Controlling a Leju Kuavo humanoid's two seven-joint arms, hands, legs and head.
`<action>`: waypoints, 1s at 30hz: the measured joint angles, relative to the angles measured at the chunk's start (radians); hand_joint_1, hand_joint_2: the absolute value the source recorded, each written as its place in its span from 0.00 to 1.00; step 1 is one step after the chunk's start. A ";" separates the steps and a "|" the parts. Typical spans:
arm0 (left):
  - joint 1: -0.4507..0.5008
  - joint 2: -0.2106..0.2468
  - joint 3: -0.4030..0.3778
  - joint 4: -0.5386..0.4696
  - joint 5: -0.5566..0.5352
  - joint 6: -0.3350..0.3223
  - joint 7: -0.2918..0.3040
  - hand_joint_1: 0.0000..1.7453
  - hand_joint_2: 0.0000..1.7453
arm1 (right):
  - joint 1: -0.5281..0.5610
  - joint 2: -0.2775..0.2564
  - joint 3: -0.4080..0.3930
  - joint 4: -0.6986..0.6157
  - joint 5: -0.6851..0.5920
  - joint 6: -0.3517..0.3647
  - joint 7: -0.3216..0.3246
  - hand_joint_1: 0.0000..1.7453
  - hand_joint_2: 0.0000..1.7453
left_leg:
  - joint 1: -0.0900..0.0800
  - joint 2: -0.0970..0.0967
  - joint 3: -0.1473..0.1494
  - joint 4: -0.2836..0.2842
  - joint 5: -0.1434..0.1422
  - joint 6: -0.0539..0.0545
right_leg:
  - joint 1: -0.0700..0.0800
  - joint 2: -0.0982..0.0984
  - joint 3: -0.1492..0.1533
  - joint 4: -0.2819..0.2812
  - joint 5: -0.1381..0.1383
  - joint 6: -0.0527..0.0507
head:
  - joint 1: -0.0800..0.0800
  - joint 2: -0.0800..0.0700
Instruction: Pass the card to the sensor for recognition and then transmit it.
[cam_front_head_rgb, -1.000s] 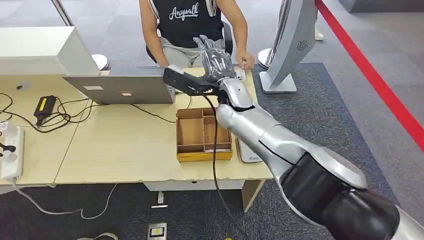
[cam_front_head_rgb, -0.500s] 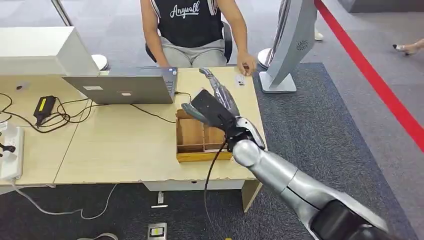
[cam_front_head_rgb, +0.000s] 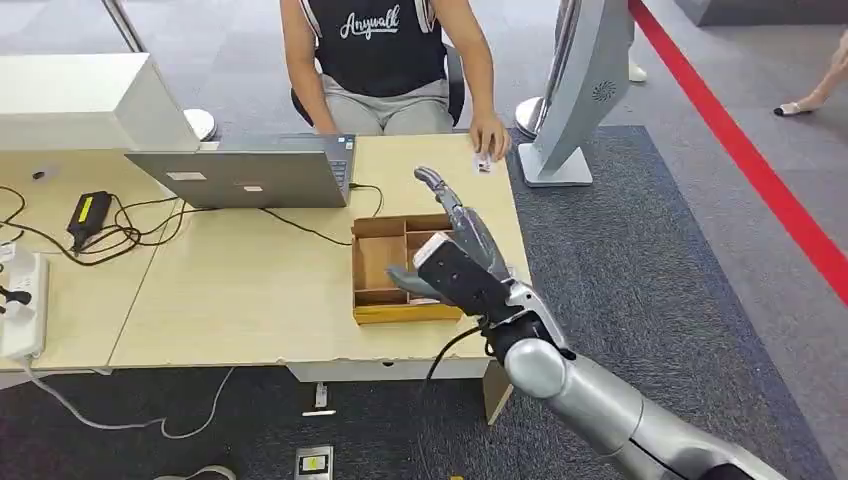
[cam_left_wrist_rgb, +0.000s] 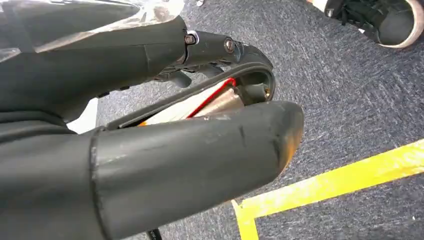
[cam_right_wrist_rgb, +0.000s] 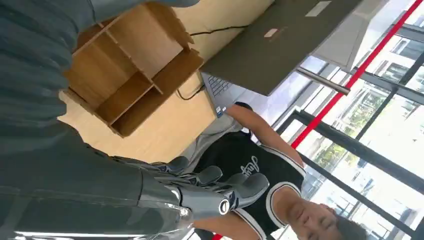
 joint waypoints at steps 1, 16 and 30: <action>0.000 0.000 0.002 0.000 0.001 0.000 0.000 0.00 0.00 | 0.006 -0.004 0.000 -0.011 0.019 0.006 0.009 0.00 1.00 | 0.000 0.000 0.000 0.000 0.000 0.000 | 0.000 0.000 0.000 0.000 0.000 0.000 | 0.000 0.000; -0.002 -0.003 0.005 -0.001 -0.018 0.005 0.023 0.00 0.00 | 0.047 -0.022 0.039 -0.012 0.479 0.189 0.252 0.00 1.00 | 0.000 0.000 -0.001 0.000 0.000 0.000 | 0.000 0.000 0.000 0.000 0.000 0.000 | 0.000 0.000; -0.003 -0.010 0.005 -0.001 -0.029 0.013 0.031 0.00 0.00 | 0.058 -0.008 0.063 0.021 0.632 0.234 0.350 0.00 1.00 | 0.000 0.000 -0.001 0.000 0.000 0.000 | 0.000 0.000 0.000 0.000 0.000 0.000 | 0.000 0.000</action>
